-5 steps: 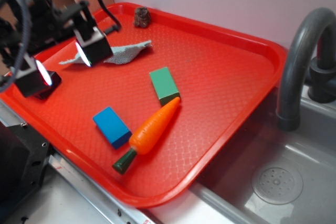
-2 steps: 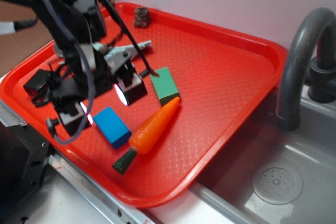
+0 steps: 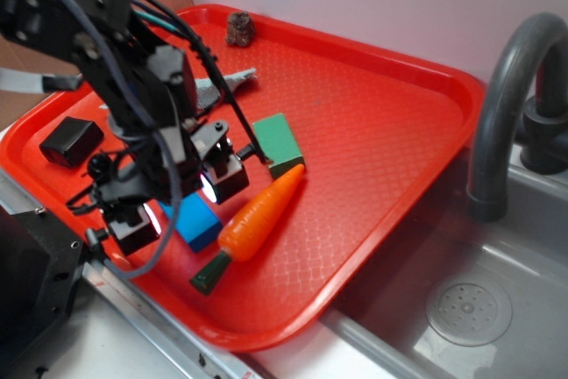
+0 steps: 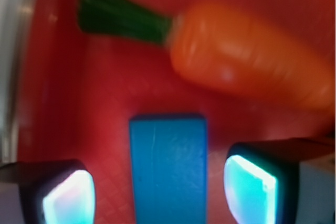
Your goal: Grab the blue block.
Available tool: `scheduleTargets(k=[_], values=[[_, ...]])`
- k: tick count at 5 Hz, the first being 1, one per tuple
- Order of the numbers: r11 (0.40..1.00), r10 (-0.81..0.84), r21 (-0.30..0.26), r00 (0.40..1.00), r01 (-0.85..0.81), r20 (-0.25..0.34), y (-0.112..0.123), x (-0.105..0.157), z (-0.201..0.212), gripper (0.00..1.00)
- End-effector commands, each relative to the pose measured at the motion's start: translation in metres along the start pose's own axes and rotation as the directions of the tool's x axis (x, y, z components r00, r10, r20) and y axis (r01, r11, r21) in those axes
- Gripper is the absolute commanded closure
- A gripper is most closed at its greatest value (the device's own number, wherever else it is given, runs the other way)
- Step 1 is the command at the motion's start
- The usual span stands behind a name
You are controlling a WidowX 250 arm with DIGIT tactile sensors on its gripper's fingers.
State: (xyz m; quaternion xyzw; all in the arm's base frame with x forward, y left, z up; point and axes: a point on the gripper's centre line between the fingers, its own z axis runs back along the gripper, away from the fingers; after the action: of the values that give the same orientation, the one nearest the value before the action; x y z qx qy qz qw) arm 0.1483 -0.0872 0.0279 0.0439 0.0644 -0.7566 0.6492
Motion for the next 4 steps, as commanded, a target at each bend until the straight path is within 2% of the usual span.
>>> scheduleTargets(k=[1, 2, 3, 4], values=[[0.997, 0.082, -0.005, 0.996, -0.083, -0.027, -0.002, -0.002, -0.017, 0.0], [0.998, 0.063, -0.01, 0.996, -0.064, -0.069, -0.001, 0.005, -0.025, 0.0], [0.999, 0.043, -0.004, 0.993, -0.043, -0.106, -0.002, 0.011, -0.029, 0.57], [0.997, 0.071, 0.012, 0.992, -0.07, -0.108, -0.004, 0.013, -0.029, 1.0]])
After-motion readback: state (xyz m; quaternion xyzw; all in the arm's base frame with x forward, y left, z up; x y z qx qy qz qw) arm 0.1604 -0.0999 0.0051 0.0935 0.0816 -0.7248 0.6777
